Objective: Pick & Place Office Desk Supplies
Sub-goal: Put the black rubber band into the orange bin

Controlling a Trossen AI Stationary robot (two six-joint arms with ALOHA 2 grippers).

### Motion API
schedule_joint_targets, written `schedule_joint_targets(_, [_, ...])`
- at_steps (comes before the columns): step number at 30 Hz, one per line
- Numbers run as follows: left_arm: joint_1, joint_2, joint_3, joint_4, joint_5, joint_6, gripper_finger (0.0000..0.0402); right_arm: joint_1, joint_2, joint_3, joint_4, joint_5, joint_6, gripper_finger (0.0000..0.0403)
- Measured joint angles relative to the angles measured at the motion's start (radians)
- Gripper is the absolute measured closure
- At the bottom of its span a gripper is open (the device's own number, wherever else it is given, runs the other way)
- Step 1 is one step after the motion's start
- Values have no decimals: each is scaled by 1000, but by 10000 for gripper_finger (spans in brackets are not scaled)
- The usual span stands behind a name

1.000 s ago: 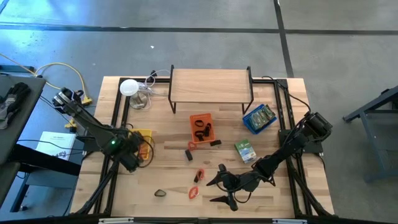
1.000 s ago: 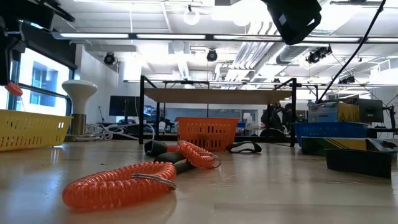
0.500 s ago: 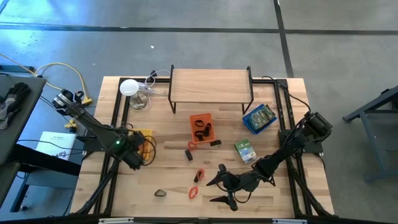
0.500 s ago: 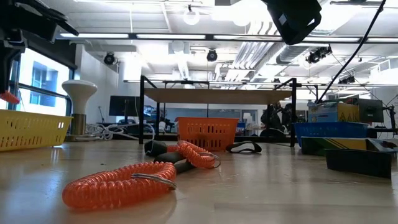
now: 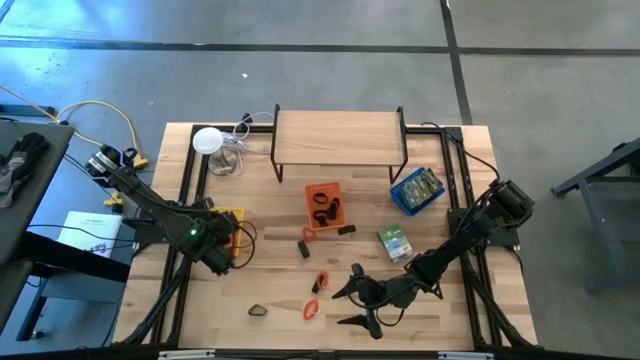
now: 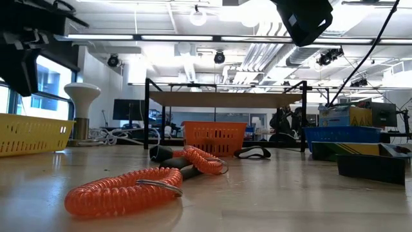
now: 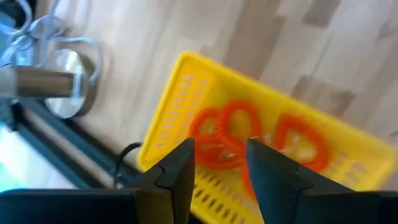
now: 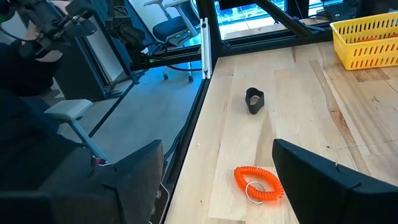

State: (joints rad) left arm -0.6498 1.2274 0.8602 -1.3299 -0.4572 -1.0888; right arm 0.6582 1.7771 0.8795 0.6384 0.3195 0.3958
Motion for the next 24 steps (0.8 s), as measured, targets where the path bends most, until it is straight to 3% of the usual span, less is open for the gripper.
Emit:
schedule_joint_targets(3, [0,0,10,83,7,10,266,0,0,0,0,0,0,113])
schedule_joint_targets(8, [-2,0,14,318,11,178,266,0,0,0,0,19,0,113])
schedule_joint_targets(11, [-27,0,15,470,67,227,266,0,0,0,0,20,0,113])
schedule_joint_targets(15, [-111,3,15,641,115,301,266,1,0,0,0,19,0,113])
schedule_joint_targets(24, [-312,163,15,826,16,495,266,3,0,0,-6,19,4,113])
